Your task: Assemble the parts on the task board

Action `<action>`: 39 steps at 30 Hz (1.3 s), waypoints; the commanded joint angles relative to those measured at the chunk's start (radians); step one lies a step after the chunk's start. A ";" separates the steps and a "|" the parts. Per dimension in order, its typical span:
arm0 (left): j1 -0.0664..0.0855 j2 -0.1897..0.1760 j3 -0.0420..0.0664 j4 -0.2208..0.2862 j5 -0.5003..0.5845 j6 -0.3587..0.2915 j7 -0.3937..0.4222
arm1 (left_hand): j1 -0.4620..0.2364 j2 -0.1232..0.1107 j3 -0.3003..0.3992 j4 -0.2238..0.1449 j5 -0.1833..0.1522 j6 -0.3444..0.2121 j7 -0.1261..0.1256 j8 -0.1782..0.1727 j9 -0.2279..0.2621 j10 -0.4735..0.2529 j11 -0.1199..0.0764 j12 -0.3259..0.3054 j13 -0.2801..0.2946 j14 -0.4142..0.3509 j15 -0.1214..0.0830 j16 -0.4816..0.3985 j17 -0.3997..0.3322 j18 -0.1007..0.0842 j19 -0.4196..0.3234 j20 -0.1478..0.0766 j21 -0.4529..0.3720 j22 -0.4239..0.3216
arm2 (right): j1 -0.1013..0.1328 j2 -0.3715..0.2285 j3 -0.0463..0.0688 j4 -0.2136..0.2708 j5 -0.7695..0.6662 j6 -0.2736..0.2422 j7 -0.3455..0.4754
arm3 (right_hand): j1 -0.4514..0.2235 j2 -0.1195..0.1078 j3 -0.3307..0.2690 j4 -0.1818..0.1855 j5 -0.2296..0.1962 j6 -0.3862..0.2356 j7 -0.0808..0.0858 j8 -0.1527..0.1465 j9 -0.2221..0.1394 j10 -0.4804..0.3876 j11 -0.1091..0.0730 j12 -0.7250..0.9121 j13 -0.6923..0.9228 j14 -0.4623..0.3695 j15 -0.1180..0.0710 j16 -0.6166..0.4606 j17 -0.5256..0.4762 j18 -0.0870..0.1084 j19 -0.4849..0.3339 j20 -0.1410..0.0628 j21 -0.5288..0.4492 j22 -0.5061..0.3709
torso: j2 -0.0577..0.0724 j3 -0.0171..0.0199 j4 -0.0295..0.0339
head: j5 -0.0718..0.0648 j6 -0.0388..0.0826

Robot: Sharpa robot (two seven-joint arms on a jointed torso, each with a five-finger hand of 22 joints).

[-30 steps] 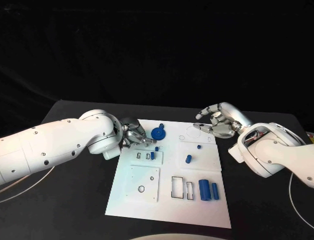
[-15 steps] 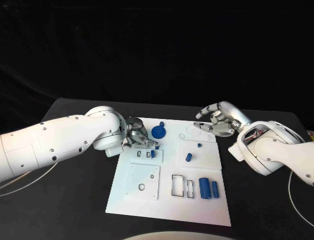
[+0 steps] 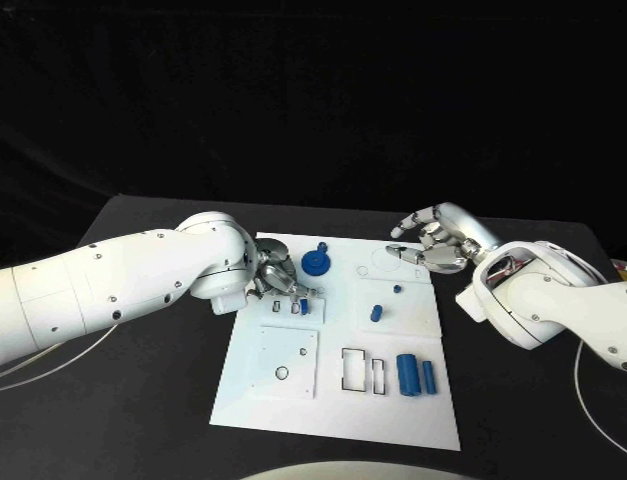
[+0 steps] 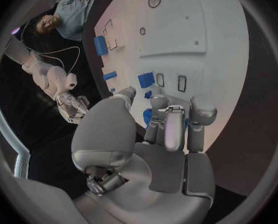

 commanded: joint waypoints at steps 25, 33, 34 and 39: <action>0.001 0.025 -0.002 -0.020 0.001 0.065 0.001 | 0.055 0.019 0.030 -0.002 0.012 -0.018 0.000 0.012 0.020 -0.010 0.000 0.002 0.005 0.023 -0.004 -0.006 -0.001 -0.010 0.003 0.003 0.015 0.016 | -0.004 0.010 -0.001 -0.009 -0.016 0.028 -0.015 | 0.002 0.007 -0.005 0.003 0.011 0.005 0.000 0.007 0.001 -0.007 -0.002 -0.006 0.056 0.071 0.000 -0.005 0.118 0.020 0.044 -0.001 -0.006 0.216 | -0.001 0.0010 0.0017 | -0.003 -0.008; 0.001 0.027 -0.005 -0.025 0.002 0.075 0.003 | 0.080 0.024 0.057 -0.002 0.014 -0.019 -0.003 0.014 0.027 -0.009 -0.002 0.004 0.008 0.022 -0.006 -0.007 -0.001 -0.011 0.003 0.003 0.021 0.024 | -0.005 0.010 -0.001 -0.010 -0.016 0.029 -0.015 | 0.002 0.008 -0.004 0.002 0.013 0.005 0.000 0.008 0.002 -0.006 -0.002 -0.006 0.057 0.071 0.000 -0.005 0.118 0.020 0.044 -0.001 -0.006 0.215 | 0.000 0.0003 -0.0004 | -0.006 -0.010; 0.001 0.027 -0.005 -0.026 0.003 0.077 0.003 | 0.082 0.024 0.059 -0.002 0.014 -0.018 -0.003 0.014 0.028 -0.009 -0.002 0.005 0.009 0.022 -0.006 -0.007 -0.002 -0.011 0.004 0.003 0.021 0.025 | -0.005 0.010 -0.001 -0.010 -0.016 0.029 -0.015 | 0.002 0.008 -0.004 0.002 0.013 0.005 0.000 0.008 0.002 -0.006 -0.002 -0.006 0.057 0.071 0.000 -0.005 0.118 0.020 0.044 -0.001 -0.006 0.215 | 0.000 0.0003 -0.0004 | -0.006 -0.010; 0.001 0.028 -0.006 -0.027 0.003 0.079 0.006 | 0.097 0.023 0.079 -0.002 0.015 -0.018 -0.005 0.016 0.032 -0.007 -0.004 0.008 0.012 0.023 -0.008 -0.007 0.000 -0.011 0.003 0.003 0.024 0.028 | -0.005 0.011 -0.001 -0.010 -0.016 0.029 -0.015 | 0.002 0.008 -0.004 0.002 0.013 0.005 0.000 0.008 0.002 -0.006 -0.002 -0.006 0.057 0.071 0.000 -0.005 0.118 0.020 0.044 -0.001 -0.006 0.215 | -0.002 0.0006 0.0017 | -0.006 -0.013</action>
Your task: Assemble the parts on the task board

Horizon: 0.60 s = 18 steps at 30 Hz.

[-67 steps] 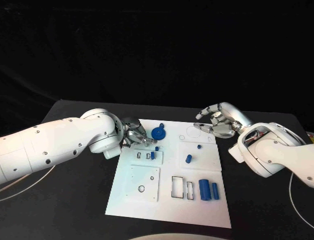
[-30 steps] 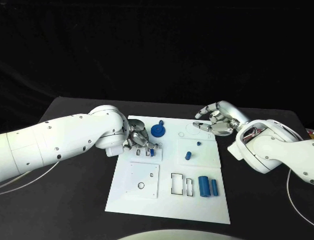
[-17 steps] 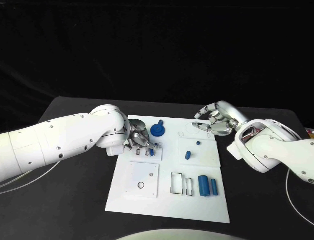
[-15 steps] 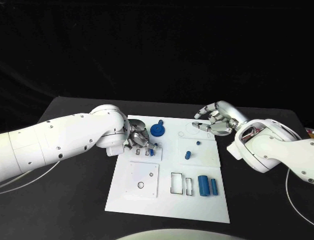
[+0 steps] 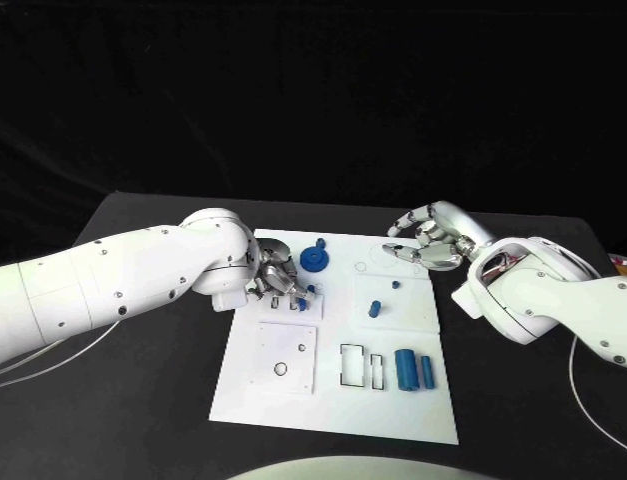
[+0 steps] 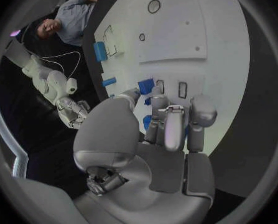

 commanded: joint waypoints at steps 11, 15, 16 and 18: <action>0.001 0.002 -0.001 0.000 0.029 0.009 0.014 | 0.136 -0.022 0.261 -0.008 0.003 -0.013 -0.009 0.017 0.039 0.004 -0.012 -0.003 -0.004 0.024 -0.015 -0.005 0.005 -0.013 -0.001 -0.001 0.017 0.020 | -0.003 0.002 0.000 -0.001 -0.013 0.014 -0.001 | 0.003 0.009 -0.004 0.002 0.005 0.005 0.000 0.004 0.001 -0.007 -0.002 -0.007 0.056 0.070 0.000 -0.006 0.116 0.020 0.044 -0.001 -0.007 0.215 | -0.001 0.0006 0.0009 | 0.003 0.001; 0.001 0.000 -0.002 0.003 0.055 0.001 0.015 | 0.153 -0.047 0.410 -0.021 0.001 -0.023 -0.009 0.042 0.074 0.012 -0.010 -0.013 -0.016 0.026 -0.011 -0.005 0.008 -0.013 -0.002 -0.003 0.023 0.027 | -0.004 0.002 0.000 -0.001 -0.013 0.013 0.000 | 0.003 0.009 -0.004 0.002 0.005 0.005 0.000 0.004 0.001 -0.007 -0.002 -0.007 0.056 0.070 0.000 -0.006 0.116 0.020 0.044 -0.001 -0.007 0.215 | 0.000 -0.0001 0.0010 | 0.003 0.003; 0.001 -0.001 -0.002 0.004 0.059 -0.002 0.015 | 0.148 -0.057 0.431 -0.025 -0.001 -0.026 -0.008 0.047 0.081 0.012 -0.009 -0.014 -0.018 0.026 -0.013 -0.005 0.009 -0.013 -0.002 -0.003 0.024 0.027 | -0.004 0.002 0.000 -0.001 -0.013 0.013 0.000 | 0.003 0.009 -0.004 0.002 0.005 0.005 0.000 0.004 0.001 -0.007 -0.002 -0.007 0.056 0.070 0.000 -0.006 0.116 0.020 0.044 -0.001 -0.007 0.215 | 0.000 0.0000 0.0010 | 0.003 0.002; 0.001 -0.003 -0.001 0.006 0.067 -0.007 0.014 | 0.144 -0.063 0.454 -0.032 -0.001 -0.027 -0.008 0.051 0.089 0.014 -0.009 -0.013 -0.018 0.027 -0.013 -0.004 0.010 -0.014 -0.002 -0.003 0.025 0.030 | -0.005 0.002 0.000 -0.001 -0.013 0.013 0.000 | 0.003 0.009 -0.004 0.002 0.005 0.005 0.000 0.004 0.001 -0.007 -0.002 -0.007 0.056 0.070 0.000 -0.006 0.116 0.020 0.044 -0.001 -0.007 0.215 | 0.000 0.0001 0.0009 | 0.003 0.002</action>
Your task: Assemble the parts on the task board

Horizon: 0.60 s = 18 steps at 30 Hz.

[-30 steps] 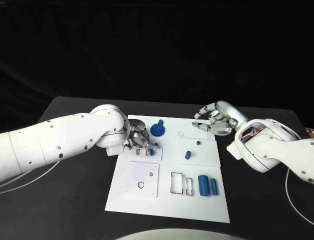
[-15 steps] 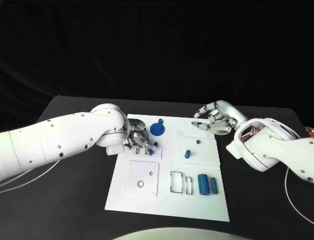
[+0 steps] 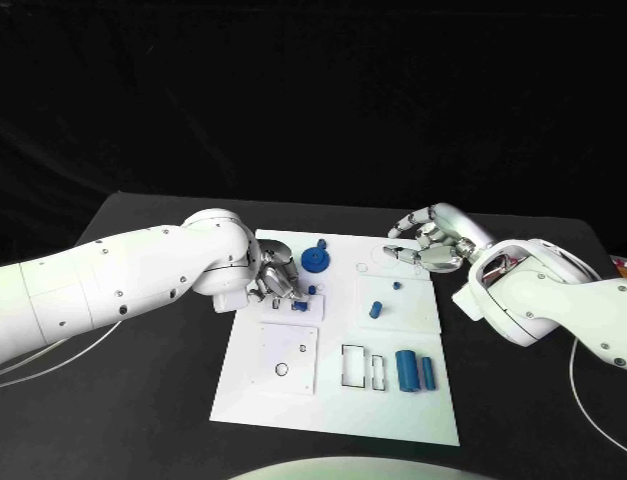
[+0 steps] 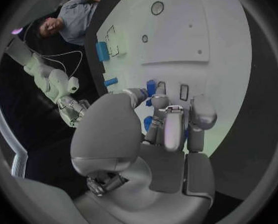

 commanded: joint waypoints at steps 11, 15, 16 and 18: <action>0.000 -0.020 0.006 0.028 0.050 -0.041 0.001 | -0.037 -0.058 0.209 -0.129 0.004 0.014 -0.012 0.056 0.103 0.050 -0.004 0.029 0.046 0.035 -0.009 0.009 0.028 -0.019 0.021 -0.009 0.025 0.037 | -0.002 -0.001 0.000 -0.001 -0.011 0.011 0.002 | 0.003 0.011 -0.004 0.002 0.010 0.005 0.000 0.005 0.002 -0.007 -0.002 -0.007 0.056 0.069 0.000 -0.008 0.111 0.021 0.041 -0.001 -0.009 0.212 | -0.001 0.0021 -0.0001 | 0.004 0.002; 0.000 -0.037 0.008 0.049 0.039 -0.065 0.003 | -0.064 -0.084 0.264 -0.158 0.007 0.026 -0.016 0.059 0.115 0.068 -0.010 0.041 0.063 0.043 -0.014 0.017 0.042 -0.023 0.038 -0.014 0.037 0.061 | -0.003 -0.002 0.000 -0.001 -0.010 0.011 0.002 | 0.003 0.011 -0.004 0.002 0.010 0.005 0.000 0.005 0.002 -0.008 -0.002 -0.008 0.055 0.069 0.000 -0.009 0.108 0.022 0.040 -0.001 -0.011 0.211 | -0.001 0.0013 0.0015 | 0.005 0.003; 0.000 -0.042 0.008 0.055 0.036 -0.073 0.004 | -0.068 -0.087 0.270 -0.161 0.007 0.028 -0.017 0.060 0.117 0.071 -0.010 0.042 0.065 0.044 -0.015 0.019 0.044 -0.024 0.040 -0.015 0.039 0.064 | -0.003 -0.003 0.000 0.000 -0.010 0.010 0.002 | 0.003 0.011 -0.004 0.002 0.010 0.005 0.000 0.005 0.002 -0.008 -0.002 -0.008 0.055 0.069 0.000 -0.009 0.108 0.022 0.040 -0.001 -0.011 0.211 | -0.001 0.0017 0.0021 | 0.005 0.001; 0.000 -0.050 0.008 0.065 0.029 -0.084 0.008 | -0.082 -0.098 0.297 -0.175 0.008 0.034 -0.019 0.061 0.122 0.078 -0.013 0.045 0.071 0.045 -0.017 0.019 0.046 -0.026 0.048 -0.018 0.044 0.074 | -0.003 -0.003 0.000 0.000 -0.010 0.010 0.002 | 0.003 0.011 -0.004 0.002 0.010 0.005 0.000 0.005 0.002 -0.008 -0.002 -0.008 0.055 0.069 0.000 -0.009 0.108 0.022 0.040 -0.001 -0.011 0.211 | -0.001 0.0022 0.0029 | 0.005 0.001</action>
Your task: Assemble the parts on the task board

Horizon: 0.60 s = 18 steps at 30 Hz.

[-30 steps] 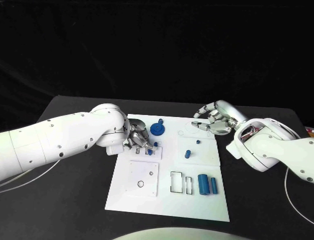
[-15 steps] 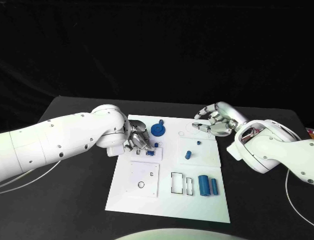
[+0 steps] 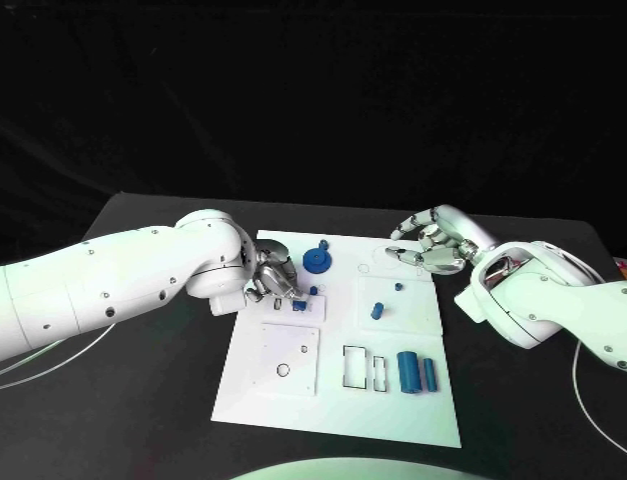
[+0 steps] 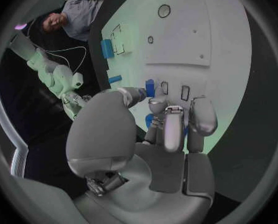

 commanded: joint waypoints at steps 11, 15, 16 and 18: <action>-0.001 -0.024 0.001 0.044 -0.155 -0.066 0.022 | -0.023 -0.027 0.200 -0.185 0.007 0.037 -0.022 0.004 0.130 0.021 -0.004 0.014 0.014 0.049 -0.012 0.007 0.045 -0.014 0.024 -0.004 0.014 0.026 | -0.001 -0.001 0.000 -0.003 -0.010 0.010 0.003 | 0.002 0.011 -0.004 0.002 0.007 0.005 0.000 0.005 0.001 -0.009 -0.002 -0.005 0.053 0.068 0.000 -0.006 0.105 0.007 0.038 -0.001 -0.007 0.211 | 0.001 -0.0015 -0.0002 | 0.003 -0.001; -0.003 -0.018 -0.002 0.043 -0.200 -0.075 0.021 | -0.027 -0.032 0.207 -0.190 0.008 0.041 -0.023 0.005 0.132 0.027 -0.005 0.018 0.020 0.049 -0.013 0.007 0.045 -0.015 0.030 -0.005 0.018 0.034 | -0.002 -0.001 0.000 -0.003 -0.010 0.011 0.003 | 0.002 0.011 -0.004 0.002 0.007 0.005 0.000 0.005 0.001 -0.009 -0.002 -0.005 0.053 0.068 0.000 -0.006 0.105 0.007 0.038 -0.001 -0.007 0.211 | 0.001 -0.0020 -0.0001 | 0.004 -0.002; -0.004 -0.016 -0.003 0.043 -0.208 -0.077 0.020 | -0.028 -0.033 0.209 -0.191 0.009 0.042 -0.024 0.005 0.133 0.029 -0.005 0.020 0.022 0.049 -0.013 0.007 0.045 -0.016 0.031 -0.005 0.019 0.036 | -0.002 -0.001 0.000 -0.003 -0.010 0.011 0.003 | 0.002 0.011 -0.004 0.002 0.007 0.005 0.000 0.005 0.001 -0.009 -0.002 -0.005 0.053 0.068 0.000 -0.006 0.105 0.007 0.038 -0.001 -0.007 0.211 | 0.001 -0.0027 0.0000 | 0.004 -0.002; -0.005 -0.013 -0.004 0.043 -0.220 -0.078 0.019 | -0.030 -0.035 0.212 -0.193 0.010 0.044 -0.024 0.005 0.134 0.032 -0.006 0.022 0.025 0.049 -0.014 0.006 0.045 -0.016 0.034 -0.006 0.020 0.040 | -0.002 -0.001 0.000 -0.002 -0.010 0.011 0.003 | 0.002 0.011 -0.004 0.002 0.007 0.005 0.000 0.005 0.001 -0.009 -0.002 -0.005 0.053 0.068 0.000 -0.006 0.105 0.007 0.038 -0.001 -0.007 0.211 | 0.002 -0.0031 -0.0006 | 0.005 -0.003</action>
